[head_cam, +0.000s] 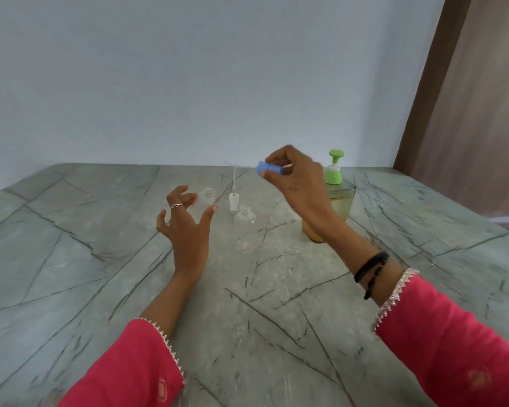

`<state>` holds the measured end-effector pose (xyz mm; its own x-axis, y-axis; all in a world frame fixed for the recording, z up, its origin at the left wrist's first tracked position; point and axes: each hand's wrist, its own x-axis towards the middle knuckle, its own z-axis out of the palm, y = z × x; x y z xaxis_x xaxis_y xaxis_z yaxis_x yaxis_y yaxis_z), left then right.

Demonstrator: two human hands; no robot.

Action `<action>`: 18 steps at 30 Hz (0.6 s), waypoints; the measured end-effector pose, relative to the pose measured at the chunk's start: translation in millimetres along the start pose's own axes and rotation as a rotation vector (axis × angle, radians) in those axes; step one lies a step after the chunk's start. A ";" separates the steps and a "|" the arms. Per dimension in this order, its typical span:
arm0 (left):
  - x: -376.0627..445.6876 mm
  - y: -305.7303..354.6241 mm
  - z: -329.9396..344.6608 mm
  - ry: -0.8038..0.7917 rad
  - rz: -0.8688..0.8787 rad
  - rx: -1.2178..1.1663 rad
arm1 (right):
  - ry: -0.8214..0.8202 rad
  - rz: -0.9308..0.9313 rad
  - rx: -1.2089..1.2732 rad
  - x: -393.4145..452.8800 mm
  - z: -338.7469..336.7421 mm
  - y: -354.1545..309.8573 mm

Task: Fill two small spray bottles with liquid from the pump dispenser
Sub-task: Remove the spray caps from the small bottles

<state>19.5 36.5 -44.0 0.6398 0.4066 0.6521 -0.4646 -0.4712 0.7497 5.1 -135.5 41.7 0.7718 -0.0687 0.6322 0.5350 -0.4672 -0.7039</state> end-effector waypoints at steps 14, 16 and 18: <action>-1.0 -8.1 5.7 -0.030 -0.015 0.056 | -0.245 0.648 0.164 7.9 56.4 72.1; -0.8 -9.3 6.0 -0.035 -0.012 0.054 | -0.248 0.688 0.171 9.3 58.7 77.2; -0.6 -9.8 5.8 -0.036 -0.013 0.054 | -0.236 0.710 0.148 10.1 62.2 82.0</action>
<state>27.2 36.4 -52.4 0.6674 0.3852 0.6374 -0.4231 -0.5082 0.7501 78.1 -119.6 -29.8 0.9919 -0.1105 -0.0627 -0.0894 -0.2567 -0.9623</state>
